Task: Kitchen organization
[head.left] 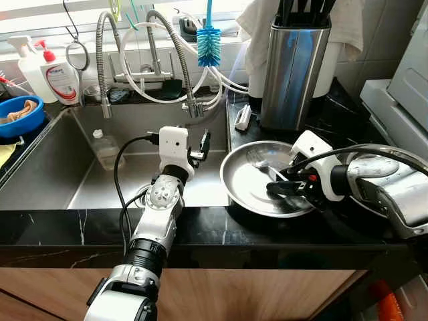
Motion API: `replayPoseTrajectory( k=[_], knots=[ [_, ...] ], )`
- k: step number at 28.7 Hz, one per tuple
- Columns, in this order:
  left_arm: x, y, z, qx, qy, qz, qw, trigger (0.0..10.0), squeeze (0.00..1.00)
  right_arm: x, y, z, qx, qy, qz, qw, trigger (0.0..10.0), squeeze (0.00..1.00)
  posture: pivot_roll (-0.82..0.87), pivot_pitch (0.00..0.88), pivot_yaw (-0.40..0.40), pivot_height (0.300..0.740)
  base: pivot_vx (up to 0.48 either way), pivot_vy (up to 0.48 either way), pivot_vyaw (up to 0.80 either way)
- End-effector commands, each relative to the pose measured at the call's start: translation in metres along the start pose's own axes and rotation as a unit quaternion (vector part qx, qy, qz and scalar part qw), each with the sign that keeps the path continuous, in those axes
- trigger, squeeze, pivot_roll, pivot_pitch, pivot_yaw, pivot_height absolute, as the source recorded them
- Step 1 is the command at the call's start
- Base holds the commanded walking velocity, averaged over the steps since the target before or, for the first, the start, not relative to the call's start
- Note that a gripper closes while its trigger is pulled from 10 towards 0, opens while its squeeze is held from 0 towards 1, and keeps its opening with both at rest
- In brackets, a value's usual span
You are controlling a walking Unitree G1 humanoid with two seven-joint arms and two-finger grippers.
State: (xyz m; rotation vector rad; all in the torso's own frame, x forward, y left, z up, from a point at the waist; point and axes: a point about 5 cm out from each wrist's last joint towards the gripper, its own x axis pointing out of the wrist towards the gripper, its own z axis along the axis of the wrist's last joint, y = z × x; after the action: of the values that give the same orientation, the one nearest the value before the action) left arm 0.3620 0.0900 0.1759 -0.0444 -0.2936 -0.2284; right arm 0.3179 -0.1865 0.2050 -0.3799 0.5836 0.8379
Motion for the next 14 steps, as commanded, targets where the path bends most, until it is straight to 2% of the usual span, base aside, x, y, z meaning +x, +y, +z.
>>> replayPoseTrajectory(
  k=[1,14],
  knots=[
    [0.0009,0.0035,0.0019,0.0,-0.001,0.002,1.0,10.0,0.0,0.0043,0.0022,-0.0041,0.006,0.009,0.003,1.0,0.0,0.0,-0.34,0.0,0.086,0.74,0.0,0.0,0.0],
    [0.0004,0.0071,0.0028,0.004,-0.003,0.007,1.0,10.0,0.0,0.0049,0.0004,-0.0027,0.006,0.005,-0.002,1.0,0.0,0.0,-0.33,0.0,0.084,0.74,0.0,0.0,0.0]
  ],
)
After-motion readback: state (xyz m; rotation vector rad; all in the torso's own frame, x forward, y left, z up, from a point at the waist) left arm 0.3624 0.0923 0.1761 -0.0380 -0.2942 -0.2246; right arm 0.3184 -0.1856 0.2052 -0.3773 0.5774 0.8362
